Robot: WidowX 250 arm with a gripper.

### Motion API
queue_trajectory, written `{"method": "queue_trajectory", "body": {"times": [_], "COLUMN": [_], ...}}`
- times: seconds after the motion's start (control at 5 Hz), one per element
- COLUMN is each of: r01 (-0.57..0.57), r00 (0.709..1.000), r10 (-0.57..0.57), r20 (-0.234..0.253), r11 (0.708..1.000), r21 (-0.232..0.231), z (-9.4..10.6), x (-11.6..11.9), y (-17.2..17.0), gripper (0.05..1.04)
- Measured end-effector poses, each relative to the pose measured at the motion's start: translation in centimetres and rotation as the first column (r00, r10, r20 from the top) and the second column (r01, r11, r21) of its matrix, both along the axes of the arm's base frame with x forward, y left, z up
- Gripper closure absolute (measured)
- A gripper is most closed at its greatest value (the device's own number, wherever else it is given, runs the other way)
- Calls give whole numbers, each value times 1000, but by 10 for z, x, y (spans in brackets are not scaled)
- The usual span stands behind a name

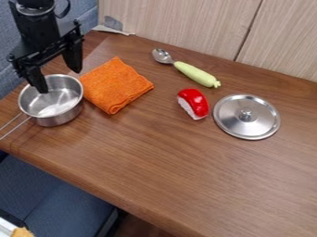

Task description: Move the orange cloth on the right side of the metal pot

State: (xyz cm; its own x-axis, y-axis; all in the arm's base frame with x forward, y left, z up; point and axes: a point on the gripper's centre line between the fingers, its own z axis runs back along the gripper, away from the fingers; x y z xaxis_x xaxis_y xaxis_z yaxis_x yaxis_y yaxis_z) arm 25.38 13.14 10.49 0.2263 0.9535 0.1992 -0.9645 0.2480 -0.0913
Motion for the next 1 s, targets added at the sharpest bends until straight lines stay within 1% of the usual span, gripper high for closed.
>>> {"method": "queue_trajectory", "body": {"times": [0.2, 0.4, 0.6, 0.8, 1.0], "r01": [3, 74, 94, 90, 83], "r00": [1000, 995, 993, 993, 993], "r10": [-3, -76, -96, -91, -82], "r20": [-27, -59, -70, -73, -89], "r11": [1000, 997, 995, 996, 997], "r21": [-12, -36, -33, -20, 5], "z": [-7, -16, -15, -18, -32], "x": [-1, 8, 29, 51, 74], "y": [-1, -23, -31, -37, -33], "gripper": [84, 84, 84, 84, 84]}}
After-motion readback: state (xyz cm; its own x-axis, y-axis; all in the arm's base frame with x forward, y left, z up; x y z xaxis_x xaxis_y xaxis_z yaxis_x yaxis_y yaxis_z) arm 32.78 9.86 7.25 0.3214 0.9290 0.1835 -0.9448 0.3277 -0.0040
